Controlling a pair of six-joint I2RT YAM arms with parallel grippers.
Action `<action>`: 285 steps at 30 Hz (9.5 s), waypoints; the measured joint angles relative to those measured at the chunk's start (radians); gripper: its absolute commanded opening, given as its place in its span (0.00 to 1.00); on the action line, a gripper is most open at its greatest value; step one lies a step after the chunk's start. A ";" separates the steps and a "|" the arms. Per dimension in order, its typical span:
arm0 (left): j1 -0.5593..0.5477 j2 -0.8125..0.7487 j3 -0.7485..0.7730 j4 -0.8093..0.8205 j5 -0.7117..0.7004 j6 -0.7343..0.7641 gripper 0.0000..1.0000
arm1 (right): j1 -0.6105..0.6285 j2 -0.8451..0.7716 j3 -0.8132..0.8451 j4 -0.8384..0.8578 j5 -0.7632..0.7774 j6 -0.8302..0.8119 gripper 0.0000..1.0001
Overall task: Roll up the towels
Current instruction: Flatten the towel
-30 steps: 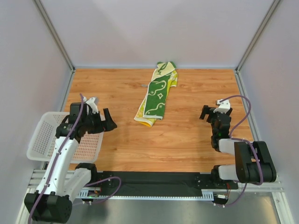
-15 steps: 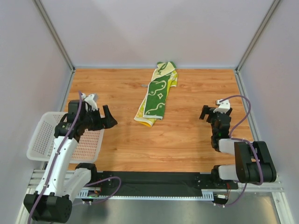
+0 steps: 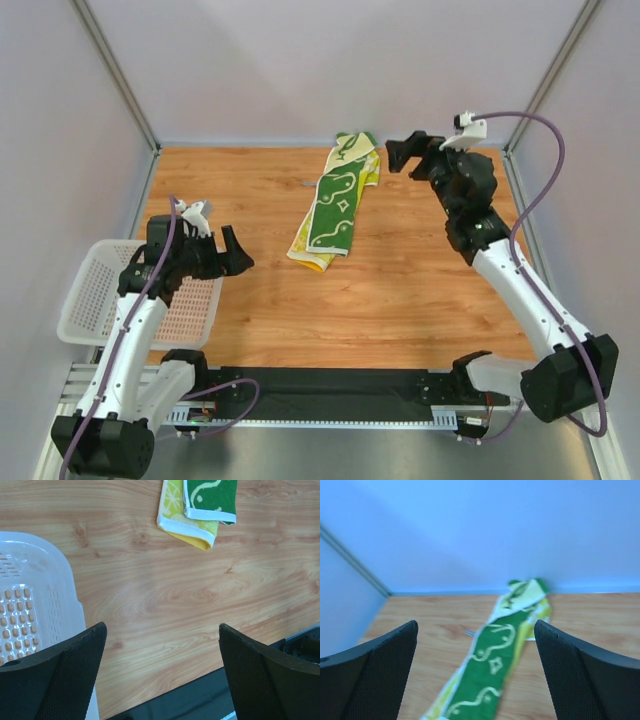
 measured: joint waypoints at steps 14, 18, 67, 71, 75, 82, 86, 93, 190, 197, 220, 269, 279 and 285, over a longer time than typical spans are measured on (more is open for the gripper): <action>0.000 -0.051 -0.006 0.012 -0.053 -0.005 0.97 | 0.364 1.085 1.163 -1.109 0.011 0.062 0.64; 0.000 -0.065 -0.006 0.012 -0.078 -0.008 0.97 | 0.384 1.128 1.157 -1.238 0.006 0.063 0.58; -0.049 -0.015 -0.010 0.024 -0.080 -0.011 0.94 | 0.354 1.109 1.187 -1.301 -0.042 0.081 0.14; -0.134 0.102 0.007 0.031 -0.089 -0.011 0.96 | 0.270 0.961 1.106 -1.275 -0.089 0.080 0.10; -0.215 0.269 0.090 0.055 -0.109 -0.019 0.97 | 0.185 0.852 0.988 -1.249 -0.111 0.079 0.00; -0.351 0.693 0.378 0.091 -0.163 -0.033 0.95 | 0.045 0.687 0.655 -1.221 -0.084 0.099 0.00; -0.383 0.919 0.486 0.072 -0.196 -0.032 0.95 | -0.066 0.520 0.488 -1.220 -0.014 0.145 0.01; -0.444 1.104 0.600 0.008 -0.231 -0.025 0.93 | -0.208 0.176 0.315 -1.219 0.037 0.187 0.00; -0.378 1.543 1.345 -0.217 -0.318 -0.018 0.70 | -0.526 0.237 0.001 -1.233 -0.186 0.182 0.72; -0.390 1.614 1.397 -0.218 -0.368 -0.013 0.50 | -0.479 0.218 -0.015 -1.228 -0.194 0.177 0.70; -0.390 1.612 1.384 -0.223 -0.377 -0.007 0.00 | -0.413 0.329 -0.097 -1.123 -0.213 0.174 0.51; -0.140 1.137 1.462 -0.440 -0.250 -0.119 0.00 | -0.412 0.708 0.890 -1.292 -0.608 0.195 0.00; -0.115 0.750 0.969 -0.405 -0.277 -0.108 0.00 | -0.422 0.429 0.466 -1.223 -0.617 0.205 0.00; -0.116 0.494 0.517 -0.376 -0.277 -0.113 0.00 | -0.458 0.297 0.024 -1.177 -0.546 0.242 0.47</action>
